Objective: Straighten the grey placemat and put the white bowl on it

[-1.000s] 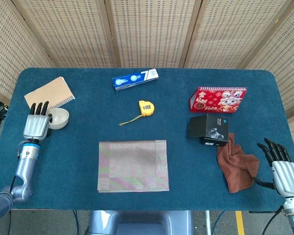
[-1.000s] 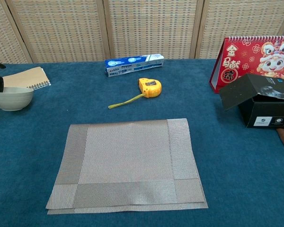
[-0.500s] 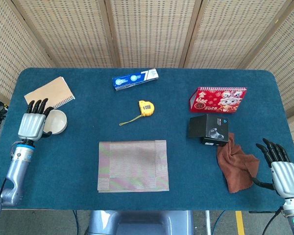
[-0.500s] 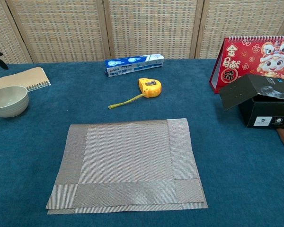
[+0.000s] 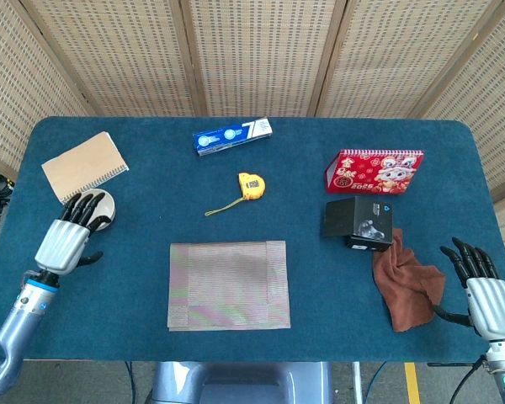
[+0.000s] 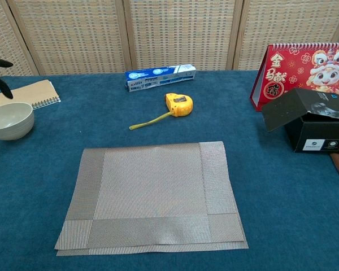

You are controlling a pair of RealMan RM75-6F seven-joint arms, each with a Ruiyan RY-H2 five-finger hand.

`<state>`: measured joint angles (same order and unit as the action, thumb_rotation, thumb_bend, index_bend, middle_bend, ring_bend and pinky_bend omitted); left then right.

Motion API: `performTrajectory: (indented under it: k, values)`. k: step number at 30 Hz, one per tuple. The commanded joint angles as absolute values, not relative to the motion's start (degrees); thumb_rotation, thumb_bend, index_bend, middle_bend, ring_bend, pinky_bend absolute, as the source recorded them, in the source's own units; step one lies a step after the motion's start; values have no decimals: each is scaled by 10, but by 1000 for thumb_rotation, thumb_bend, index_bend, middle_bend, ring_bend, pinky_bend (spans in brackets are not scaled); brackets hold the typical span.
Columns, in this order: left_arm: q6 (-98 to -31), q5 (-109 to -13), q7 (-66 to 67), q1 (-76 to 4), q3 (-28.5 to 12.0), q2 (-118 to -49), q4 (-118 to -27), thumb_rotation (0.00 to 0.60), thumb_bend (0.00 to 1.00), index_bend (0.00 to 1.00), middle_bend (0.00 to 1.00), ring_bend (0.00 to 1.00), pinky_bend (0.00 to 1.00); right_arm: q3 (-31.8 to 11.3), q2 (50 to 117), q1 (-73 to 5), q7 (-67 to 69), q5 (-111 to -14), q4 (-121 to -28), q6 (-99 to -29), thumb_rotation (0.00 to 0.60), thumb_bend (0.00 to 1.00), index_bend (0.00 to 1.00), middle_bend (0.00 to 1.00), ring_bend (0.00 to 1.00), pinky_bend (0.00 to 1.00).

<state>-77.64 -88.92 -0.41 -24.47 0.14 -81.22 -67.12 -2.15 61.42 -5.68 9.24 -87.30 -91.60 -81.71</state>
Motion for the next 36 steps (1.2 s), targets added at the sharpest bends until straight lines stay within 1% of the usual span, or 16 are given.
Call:
performTrajectory:
  k: [1,5,6,9,13,15,17,19,22,24,36]
  values:
    - [-796,-907,14,-223,23,-807,-702,600,113,343,0,0,0,-21,615,-57,92,-872,-916,-815,600,81,140,0,0,0]
    - [-806,-920,31,-209,38,-811,-723,600,127,347,0,0,0,-21,616,-58,89,-870,-915,-812,600,81,140,0,0,0]
    - [-808,-936,46,-198,59,-821,-738,600,128,346,0,0,0,-20,618,-59,88,-869,-914,-809,600,81,140,0,0,0]
    - [-809,-942,74,-187,67,-835,-746,600,133,347,0,0,0,-20,619,-60,87,-867,-913,-807,600,80,140,0,0,0]
    - [-803,-960,93,-179,80,-876,-739,600,138,401,0,0,0,-20,619,-60,88,-866,-913,-804,600,80,140,0,0,0]
    - [-800,-968,100,-177,83,-893,-735,600,139,407,0,0,0,-21,618,-60,91,-864,-913,-804,600,80,140,0,0,0]
    - [-795,-974,108,-177,86,-905,-734,600,139,360,0,0,0,-21,617,-60,94,-863,-913,-804,600,80,140,0,0,0]
    - [-791,-979,113,-177,87,-914,-736,600,139,271,0,0,0,-22,617,-60,98,-862,-913,-803,600,79,140,0,0,0]
    - [-785,-985,124,-177,89,-924,-739,600,139,198,0,0,0,-23,616,-61,102,-860,-912,-801,600,79,140,0,0,0]
    - [-780,-988,133,-176,91,-929,-742,600,139,186,0,0,0,-23,616,-61,104,-860,-911,-800,600,80,140,0,0,0]
    - [-755,-989,165,-171,94,-951,-748,600,139,187,0,0,0,-21,618,-62,108,-861,-910,-798,600,80,137,0,0,0]
